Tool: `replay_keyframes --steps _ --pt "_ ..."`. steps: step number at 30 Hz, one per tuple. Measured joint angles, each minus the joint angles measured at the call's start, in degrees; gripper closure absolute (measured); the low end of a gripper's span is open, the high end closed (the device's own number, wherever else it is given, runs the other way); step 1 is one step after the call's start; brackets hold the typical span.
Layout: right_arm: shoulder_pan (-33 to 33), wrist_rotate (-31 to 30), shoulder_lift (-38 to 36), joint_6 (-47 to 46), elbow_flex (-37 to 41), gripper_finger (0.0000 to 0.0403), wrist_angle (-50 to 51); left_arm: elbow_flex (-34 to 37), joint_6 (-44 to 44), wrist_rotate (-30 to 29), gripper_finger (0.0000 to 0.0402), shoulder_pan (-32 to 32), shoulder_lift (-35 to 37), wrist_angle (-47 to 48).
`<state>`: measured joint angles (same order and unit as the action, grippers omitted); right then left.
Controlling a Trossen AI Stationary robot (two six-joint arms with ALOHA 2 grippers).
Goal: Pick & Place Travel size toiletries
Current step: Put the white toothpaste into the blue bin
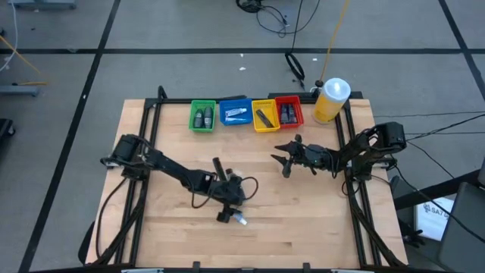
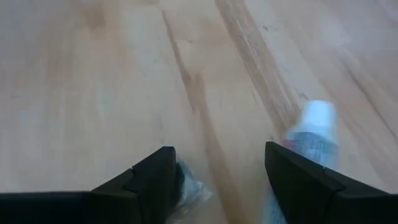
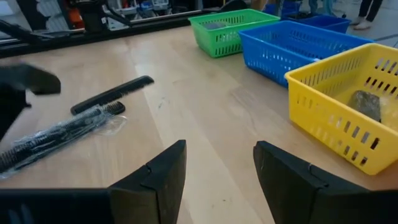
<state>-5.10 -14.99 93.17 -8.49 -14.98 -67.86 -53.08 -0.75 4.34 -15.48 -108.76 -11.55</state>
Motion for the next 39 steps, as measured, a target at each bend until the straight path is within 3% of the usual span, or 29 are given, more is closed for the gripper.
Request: replay_keyframes --steps 9,17,22,28,31,39 --pt "1.09 -0.03 0.00 0.57 0.00 0.0227 -1.59 -0.07 0.72 4.43 0.0181 -0.63 -2.12 -0.51" --pt "1.09 -0.15 -0.01 0.82 -0.02 0.0228 -2.58 0.11 -1.68 0.12 0.0186 0.70 7.48 12.28" --pt "1.09 -0.15 0.00 0.71 -0.02 0.0231 -2.64 0.04 -0.41 0.60 0.0185 -3.84 11.79 17.59" --pt "1.09 0.01 -0.01 -0.21 -0.04 0.0232 -3.73 0.08 -2.55 -2.18 0.0186 -10.84 7.67 15.64" --pt "1.09 0.03 0.00 -1.17 -0.04 0.0232 -3.86 -0.04 -2.41 -3.50 0.0186 -11.31 4.26 10.52" --pt "1.09 0.03 0.00 -1.20 -0.04 0.0232 -3.73 -0.20 -4.44 -1.81 0.0195 -9.67 -0.32 8.60"
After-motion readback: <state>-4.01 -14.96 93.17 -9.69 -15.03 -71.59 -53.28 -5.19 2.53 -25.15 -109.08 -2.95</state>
